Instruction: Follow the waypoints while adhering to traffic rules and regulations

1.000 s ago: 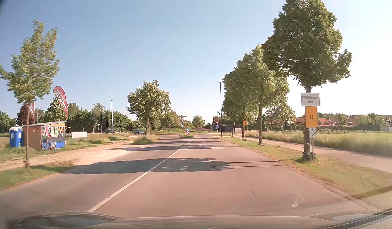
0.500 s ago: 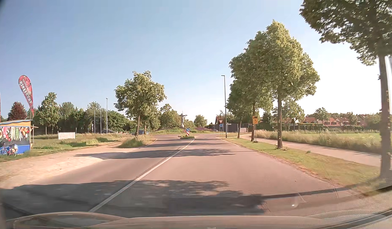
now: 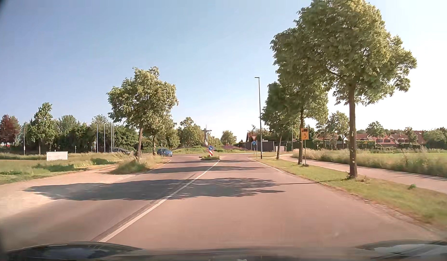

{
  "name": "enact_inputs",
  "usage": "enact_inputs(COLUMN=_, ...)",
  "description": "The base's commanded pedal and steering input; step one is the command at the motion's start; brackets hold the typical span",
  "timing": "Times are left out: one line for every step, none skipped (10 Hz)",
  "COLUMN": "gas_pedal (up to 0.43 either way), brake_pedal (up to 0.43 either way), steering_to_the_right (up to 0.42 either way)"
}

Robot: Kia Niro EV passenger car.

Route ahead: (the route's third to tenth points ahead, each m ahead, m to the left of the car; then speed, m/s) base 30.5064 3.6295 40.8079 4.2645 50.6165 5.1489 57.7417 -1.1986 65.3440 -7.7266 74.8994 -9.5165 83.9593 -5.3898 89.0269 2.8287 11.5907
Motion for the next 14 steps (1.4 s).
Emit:
enact_inputs(gas_pedal=0.0, brake_pedal=0.098, steering_to_the_right=0.0)
enact_inputs(gas_pedal=0.0, brake_pedal=0.098, steering_to_the_right=0.0)
enact_inputs(gas_pedal=0.0, brake_pedal=0.091, steering_to_the_right=0.0)
enact_inputs(gas_pedal=0.0, brake_pedal=0.098, steering_to_the_right=0.0)
enact_inputs(gas_pedal=0.0, brake_pedal=0.104, steering_to_the_right=0.0)
enact_inputs(gas_pedal=0.0, brake_pedal=0.098, steering_to_the_right=-0.001)
enact_inputs(gas_pedal=0.0, brake_pedal=0.098, steering_to_the_right=-0.001)
enact_inputs(gas_pedal=0.0, brake_pedal=0.098, steering_to_the_right=-0.001)
enact_inputs(gas_pedal=0.0, brake_pedal=0.104, steering_to_the_right=-0.001)
enact_inputs(gas_pedal=0.0, brake_pedal=0.104, steering_to_the_right=-0.002)
enact_inputs(gas_pedal=0.0, brake_pedal=0.098, steering_to_the_right=-0.002)
enact_inputs(gas_pedal=0.0, brake_pedal=0.091, steering_to_the_right=-0.001)
enact_inputs(gas_pedal=0.0, brake_pedal=0.091, steering_to_the_right=-0.002)
enact_inputs(gas_pedal=0.0, brake_pedal=0.091, steering_to_the_right=-0.002)
